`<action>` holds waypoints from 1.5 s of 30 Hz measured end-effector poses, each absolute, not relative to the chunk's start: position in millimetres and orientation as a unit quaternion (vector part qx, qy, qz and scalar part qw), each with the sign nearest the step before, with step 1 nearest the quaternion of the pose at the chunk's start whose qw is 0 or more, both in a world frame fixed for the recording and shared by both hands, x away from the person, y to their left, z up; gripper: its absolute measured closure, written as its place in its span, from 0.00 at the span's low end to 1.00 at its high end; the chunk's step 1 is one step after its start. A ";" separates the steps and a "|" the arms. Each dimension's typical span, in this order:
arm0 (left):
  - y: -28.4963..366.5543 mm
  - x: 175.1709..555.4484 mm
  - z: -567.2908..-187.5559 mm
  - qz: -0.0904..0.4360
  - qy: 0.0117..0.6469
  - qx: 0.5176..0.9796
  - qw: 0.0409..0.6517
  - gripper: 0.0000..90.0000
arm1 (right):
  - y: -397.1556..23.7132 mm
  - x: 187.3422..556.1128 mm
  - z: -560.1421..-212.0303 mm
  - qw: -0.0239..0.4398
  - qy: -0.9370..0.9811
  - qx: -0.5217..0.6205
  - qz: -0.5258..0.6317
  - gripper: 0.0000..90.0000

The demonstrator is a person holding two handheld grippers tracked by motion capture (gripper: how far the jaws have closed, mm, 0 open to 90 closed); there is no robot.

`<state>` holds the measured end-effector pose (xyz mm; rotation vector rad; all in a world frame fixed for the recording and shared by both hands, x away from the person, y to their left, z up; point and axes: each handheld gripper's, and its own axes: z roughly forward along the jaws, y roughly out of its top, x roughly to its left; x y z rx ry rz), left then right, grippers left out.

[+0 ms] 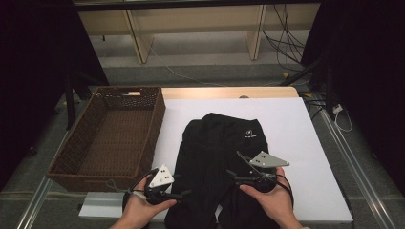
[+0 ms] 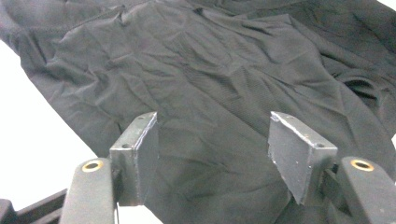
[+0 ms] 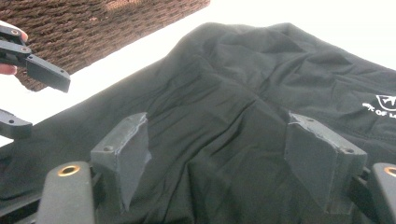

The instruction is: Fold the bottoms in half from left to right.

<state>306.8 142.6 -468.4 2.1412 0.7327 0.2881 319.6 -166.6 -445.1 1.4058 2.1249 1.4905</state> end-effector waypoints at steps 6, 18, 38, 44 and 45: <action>145.7 298.7 -470.9 0.096 0.321 0.863 0.377 0.45 | -166.8 319.4 -446.0 0.095 0.717 0.475 0.501 0.27; 150.8 285.9 -481.2 0.075 0.363 0.875 0.312 0.49 | -163.3 320.1 -446.5 0.091 0.715 0.480 0.500 0.27; 148.4 262.1 -481.4 0.091 0.341 0.887 0.300 0.69 | -160.0 320.4 -446.8 0.090 0.719 0.474 0.500 0.27; 149.6 261.1 -482.1 0.090 0.344 0.884 0.305 0.83 | -159.2 320.4 -447.3 0.089 0.720 0.475 0.498 0.27; 148.9 260.5 -482.1 0.091 0.341 0.885 0.305 0.86 | -159.0 320.3 -447.4 0.089 0.720 0.476 0.498 0.27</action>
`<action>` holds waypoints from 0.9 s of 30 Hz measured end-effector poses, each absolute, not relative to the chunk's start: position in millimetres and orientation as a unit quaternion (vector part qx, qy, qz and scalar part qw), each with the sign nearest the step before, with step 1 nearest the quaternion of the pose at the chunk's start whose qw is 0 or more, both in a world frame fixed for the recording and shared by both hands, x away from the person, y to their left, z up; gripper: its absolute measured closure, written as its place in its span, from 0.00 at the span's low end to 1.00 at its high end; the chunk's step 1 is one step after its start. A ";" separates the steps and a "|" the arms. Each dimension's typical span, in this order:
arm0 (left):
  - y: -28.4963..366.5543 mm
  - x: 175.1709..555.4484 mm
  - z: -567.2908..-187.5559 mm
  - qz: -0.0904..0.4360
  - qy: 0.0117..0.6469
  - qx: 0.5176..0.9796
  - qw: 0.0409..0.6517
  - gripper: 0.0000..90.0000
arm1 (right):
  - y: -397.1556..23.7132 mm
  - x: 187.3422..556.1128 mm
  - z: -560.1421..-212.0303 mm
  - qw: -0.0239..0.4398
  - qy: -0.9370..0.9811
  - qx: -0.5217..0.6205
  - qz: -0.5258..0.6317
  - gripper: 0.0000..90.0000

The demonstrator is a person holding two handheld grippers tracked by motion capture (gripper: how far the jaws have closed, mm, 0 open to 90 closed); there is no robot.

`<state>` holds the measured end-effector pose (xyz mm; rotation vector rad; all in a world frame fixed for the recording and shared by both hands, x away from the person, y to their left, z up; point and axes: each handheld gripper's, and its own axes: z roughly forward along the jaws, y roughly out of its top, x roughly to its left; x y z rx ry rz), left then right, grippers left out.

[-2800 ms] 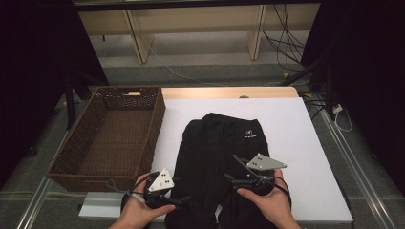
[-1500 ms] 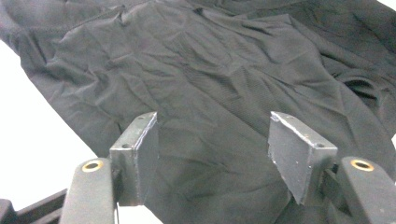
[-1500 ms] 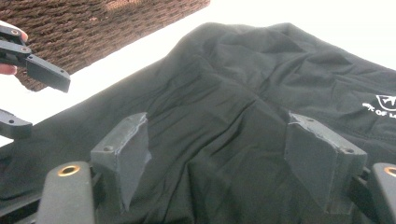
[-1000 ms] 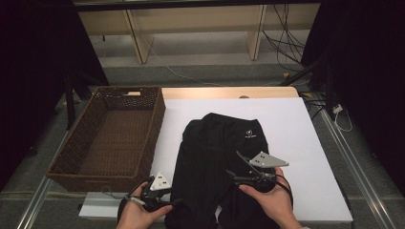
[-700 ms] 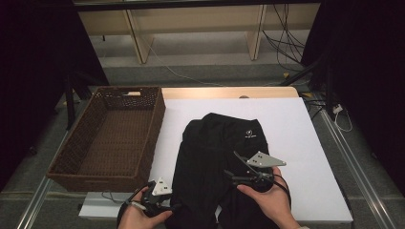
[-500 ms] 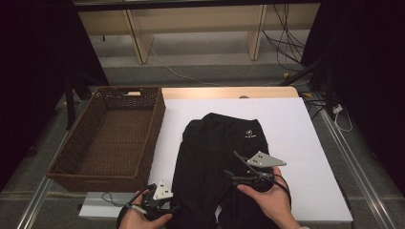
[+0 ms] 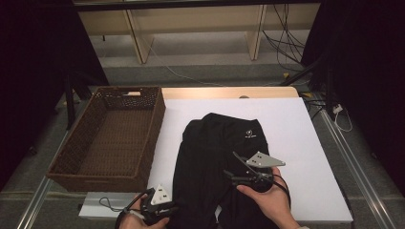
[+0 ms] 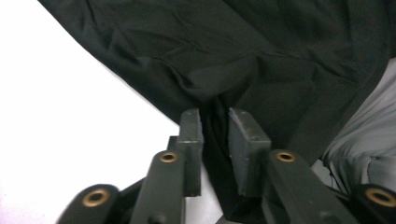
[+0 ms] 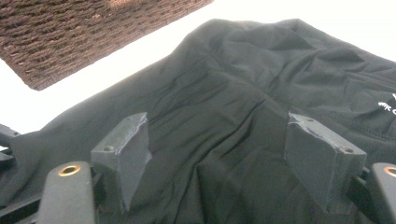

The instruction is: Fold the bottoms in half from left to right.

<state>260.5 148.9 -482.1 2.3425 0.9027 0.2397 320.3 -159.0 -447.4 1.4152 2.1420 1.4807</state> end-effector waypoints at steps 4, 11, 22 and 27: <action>146.7 259.0 -482.5 0.092 0.329 0.889 0.305 0.94 | -158.5 320.4 -447.4 0.089 0.721 0.474 0.497 0.27; 149.7 261.2 -483.0 0.073 0.328 0.885 0.321 0.99 | -157.0 320.4 -448.4 0.089 0.720 0.475 0.498 0.27; 152.9 259.3 -471.0 0.075 0.298 0.889 0.340 0.99 | -145.7 335.3 -440.7 0.099 0.723 0.466 0.500 0.30; 155.8 257.7 -463.2 0.085 0.295 0.881 0.359 0.99 | -128.6 349.9 -428.0 0.101 0.697 0.490 0.513 0.32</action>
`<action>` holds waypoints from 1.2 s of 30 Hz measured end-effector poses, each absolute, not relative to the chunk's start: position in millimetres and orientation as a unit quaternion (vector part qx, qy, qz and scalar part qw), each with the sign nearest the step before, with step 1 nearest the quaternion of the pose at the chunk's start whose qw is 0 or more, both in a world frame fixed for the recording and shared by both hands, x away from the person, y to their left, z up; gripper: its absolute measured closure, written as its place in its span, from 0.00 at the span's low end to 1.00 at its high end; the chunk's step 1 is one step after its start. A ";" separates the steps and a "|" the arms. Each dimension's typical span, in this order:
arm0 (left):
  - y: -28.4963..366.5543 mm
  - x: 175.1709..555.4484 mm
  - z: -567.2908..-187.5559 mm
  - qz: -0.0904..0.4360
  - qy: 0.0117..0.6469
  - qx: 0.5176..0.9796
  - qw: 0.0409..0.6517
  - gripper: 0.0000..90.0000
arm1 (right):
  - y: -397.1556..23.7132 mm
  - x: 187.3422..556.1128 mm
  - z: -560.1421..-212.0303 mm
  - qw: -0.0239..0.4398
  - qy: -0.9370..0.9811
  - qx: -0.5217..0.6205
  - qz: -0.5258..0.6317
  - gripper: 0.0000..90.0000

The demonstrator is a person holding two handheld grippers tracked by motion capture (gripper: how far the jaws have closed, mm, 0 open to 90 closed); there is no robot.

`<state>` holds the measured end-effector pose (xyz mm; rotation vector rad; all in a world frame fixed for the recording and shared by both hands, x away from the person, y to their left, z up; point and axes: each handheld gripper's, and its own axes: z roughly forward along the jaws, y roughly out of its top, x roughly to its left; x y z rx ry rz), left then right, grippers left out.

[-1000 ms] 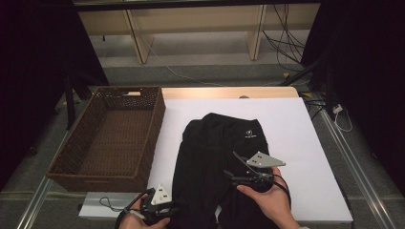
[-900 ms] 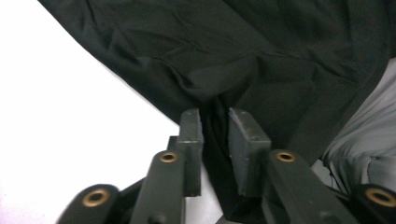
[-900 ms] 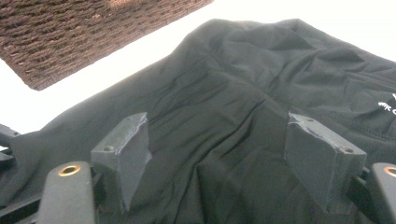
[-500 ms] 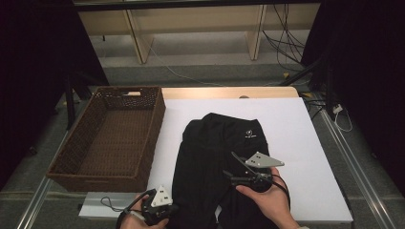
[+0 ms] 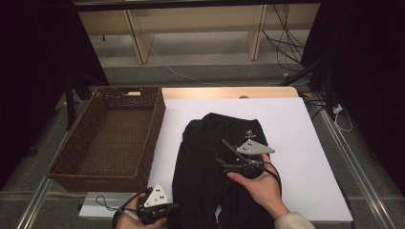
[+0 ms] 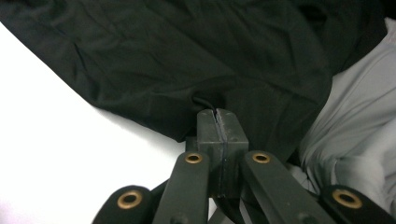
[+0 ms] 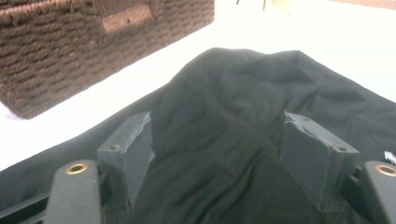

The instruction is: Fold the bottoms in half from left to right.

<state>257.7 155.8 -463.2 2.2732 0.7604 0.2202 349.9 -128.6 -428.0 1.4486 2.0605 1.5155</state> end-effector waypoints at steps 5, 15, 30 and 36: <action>155.8 256.8 -462.2 0.080 0.290 0.883 0.361 0.99 | -131.2 375.8 -433.7 0.181 0.778 0.372 0.473 0.37; 156.6 257.6 -462.1 0.069 0.294 0.880 0.368 0.99 | -88.2 432.4 -424.9 0.174 0.791 0.381 0.446 0.48; 157.9 258.6 -464.1 0.057 0.293 0.880 0.369 0.99 | -20.9 519.7 -453.3 0.139 0.821 0.409 0.373 0.51; 158.3 259.0 -465.2 0.053 0.295 0.879 0.370 0.99 | -4.0 539.3 -464.7 0.146 0.830 0.421 0.337 0.52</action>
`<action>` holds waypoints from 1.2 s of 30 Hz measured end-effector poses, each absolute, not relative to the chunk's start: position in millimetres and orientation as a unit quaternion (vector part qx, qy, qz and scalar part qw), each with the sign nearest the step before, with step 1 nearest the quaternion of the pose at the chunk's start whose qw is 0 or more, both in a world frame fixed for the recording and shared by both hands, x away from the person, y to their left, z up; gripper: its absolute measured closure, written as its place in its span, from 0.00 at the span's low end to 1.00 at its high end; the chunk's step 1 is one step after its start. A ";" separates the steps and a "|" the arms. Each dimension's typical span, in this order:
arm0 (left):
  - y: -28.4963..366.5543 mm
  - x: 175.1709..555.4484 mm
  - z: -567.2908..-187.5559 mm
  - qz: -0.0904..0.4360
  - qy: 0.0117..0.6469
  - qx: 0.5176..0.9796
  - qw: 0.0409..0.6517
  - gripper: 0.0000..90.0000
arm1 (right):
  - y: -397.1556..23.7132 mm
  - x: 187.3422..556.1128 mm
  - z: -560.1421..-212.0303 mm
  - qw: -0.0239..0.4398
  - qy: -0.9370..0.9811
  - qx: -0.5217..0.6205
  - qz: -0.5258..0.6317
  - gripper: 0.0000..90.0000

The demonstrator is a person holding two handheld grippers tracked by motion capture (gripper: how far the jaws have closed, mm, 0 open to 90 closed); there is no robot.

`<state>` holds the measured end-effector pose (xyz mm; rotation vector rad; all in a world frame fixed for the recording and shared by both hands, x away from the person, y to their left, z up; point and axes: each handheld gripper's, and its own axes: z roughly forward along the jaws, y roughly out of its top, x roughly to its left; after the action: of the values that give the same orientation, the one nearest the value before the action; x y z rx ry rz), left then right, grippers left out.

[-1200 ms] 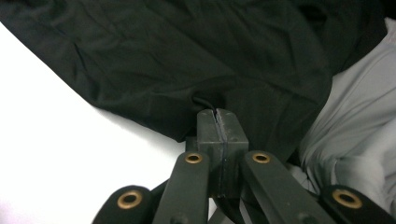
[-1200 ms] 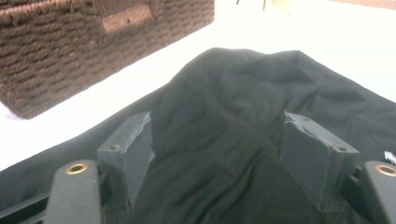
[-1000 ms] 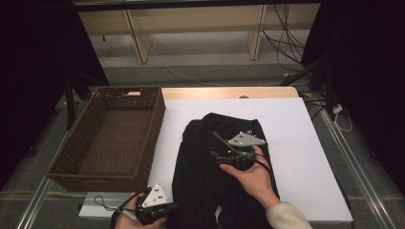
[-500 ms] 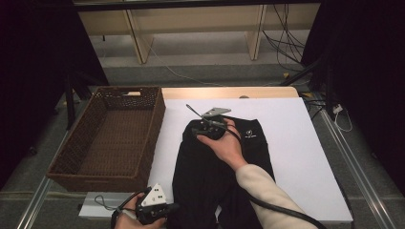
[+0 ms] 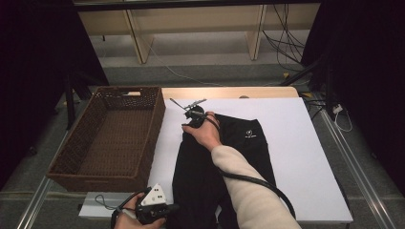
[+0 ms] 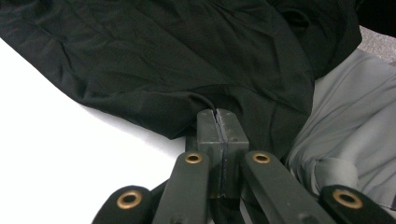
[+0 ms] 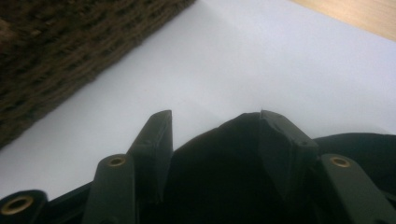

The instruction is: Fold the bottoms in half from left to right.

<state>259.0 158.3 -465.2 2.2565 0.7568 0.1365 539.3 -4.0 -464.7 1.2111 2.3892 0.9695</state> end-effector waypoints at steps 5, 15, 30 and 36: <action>158.7 259.0 -465.6 0.050 0.293 0.882 0.366 0.99 | 4.5 543.6 -473.3 0.148 0.832 0.428 0.322 0.53; 157.0 258.4 -466.7 0.044 0.288 0.885 0.362 0.99 | 6.3 547.0 -484.3 0.170 0.834 0.436 0.292 0.65; 158.7 256.6 -462.5 0.016 0.286 0.882 0.373 0.99 | 9.7 546.4 -474.2 0.206 0.827 0.430 0.298 0.97; 162.1 255.0 -455.1 0.004 0.292 0.871 0.395 0.99 | 11.3 550.4 -449.3 0.226 0.809 0.421 0.342 0.98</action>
<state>255.0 162.1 -455.1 2.2092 0.7416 0.0096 550.4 11.3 -449.3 1.1594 2.2307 0.9422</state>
